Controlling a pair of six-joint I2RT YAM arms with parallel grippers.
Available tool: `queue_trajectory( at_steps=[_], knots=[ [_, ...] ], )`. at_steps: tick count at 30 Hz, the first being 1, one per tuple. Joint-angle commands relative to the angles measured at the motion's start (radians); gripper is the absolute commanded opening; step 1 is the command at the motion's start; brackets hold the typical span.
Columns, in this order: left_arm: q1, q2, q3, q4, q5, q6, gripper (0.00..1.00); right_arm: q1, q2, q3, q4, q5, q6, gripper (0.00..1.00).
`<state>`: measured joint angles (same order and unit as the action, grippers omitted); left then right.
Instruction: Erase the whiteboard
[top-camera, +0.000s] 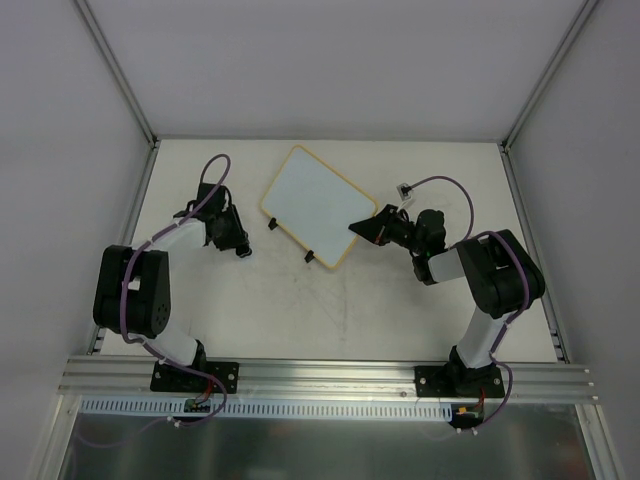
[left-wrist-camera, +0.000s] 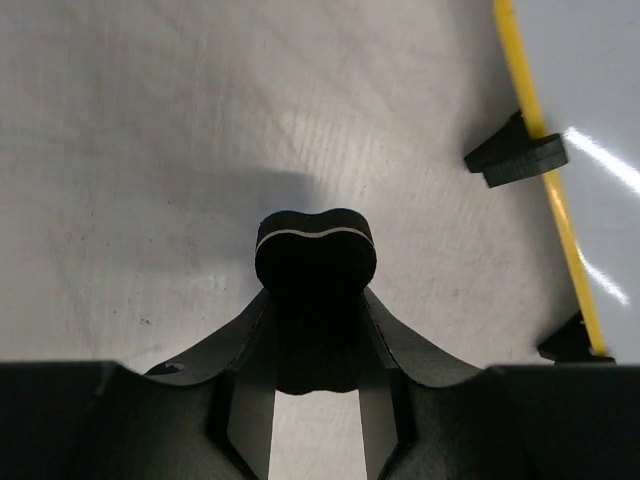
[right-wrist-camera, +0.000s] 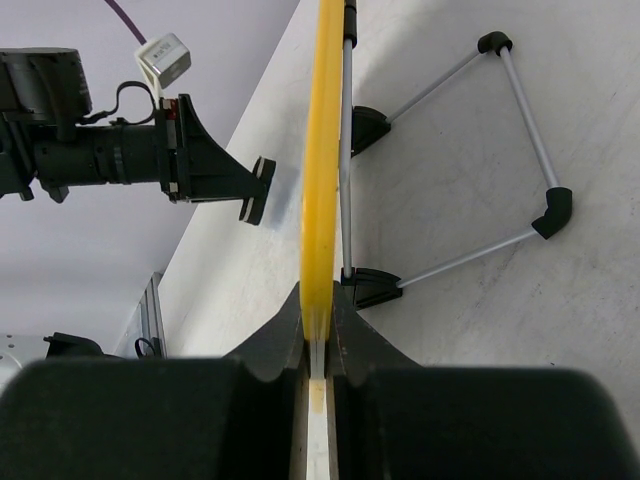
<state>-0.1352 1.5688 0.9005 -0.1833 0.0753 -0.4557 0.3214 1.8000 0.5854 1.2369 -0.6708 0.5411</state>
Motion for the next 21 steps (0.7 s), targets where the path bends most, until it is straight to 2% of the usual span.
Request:
queue_trajectory(
  at_steps=[1,2,5,10,11,12,14,15,16,21],
  knots=[
    [0.009,0.017,-0.006,-0.039,0.003,-0.005,0.17,0.007,-0.030,0.031,0.294,-0.042,-0.015,0.00],
    [0.011,0.025,-0.006,-0.045,0.000,0.002,0.18,0.008,-0.031,0.031,0.294,-0.041,-0.015,0.00],
    [0.011,0.033,-0.015,-0.050,-0.011,0.005,0.40,0.004,-0.034,0.030,0.294,-0.046,-0.015,0.00],
    [0.012,0.039,-0.022,-0.057,-0.043,0.005,0.57,-0.002,-0.036,0.027,0.294,-0.044,-0.013,0.03],
    [0.011,0.037,-0.022,-0.061,-0.048,0.003,0.72,-0.002,-0.036,0.027,0.294,-0.044,-0.013,0.03],
    [0.011,0.034,-0.023,-0.062,-0.052,0.002,0.81,-0.002,-0.036,0.025,0.294,-0.042,-0.013,0.06],
    [0.011,0.027,-0.025,-0.062,-0.055,-0.001,0.88,-0.004,-0.037,0.025,0.294,-0.044,-0.015,0.07],
    [0.011,0.014,-0.031,-0.064,-0.068,-0.003,0.96,-0.005,-0.037,0.025,0.294,-0.042,-0.013,0.08],
    [0.011,0.010,-0.031,-0.064,-0.069,-0.003,0.99,-0.005,-0.037,0.024,0.294,-0.041,-0.015,0.09],
    [0.011,-0.059,-0.060,-0.065,-0.097,-0.012,0.99,-0.007,-0.036,0.025,0.294,-0.041,-0.013,0.16]
  ],
)
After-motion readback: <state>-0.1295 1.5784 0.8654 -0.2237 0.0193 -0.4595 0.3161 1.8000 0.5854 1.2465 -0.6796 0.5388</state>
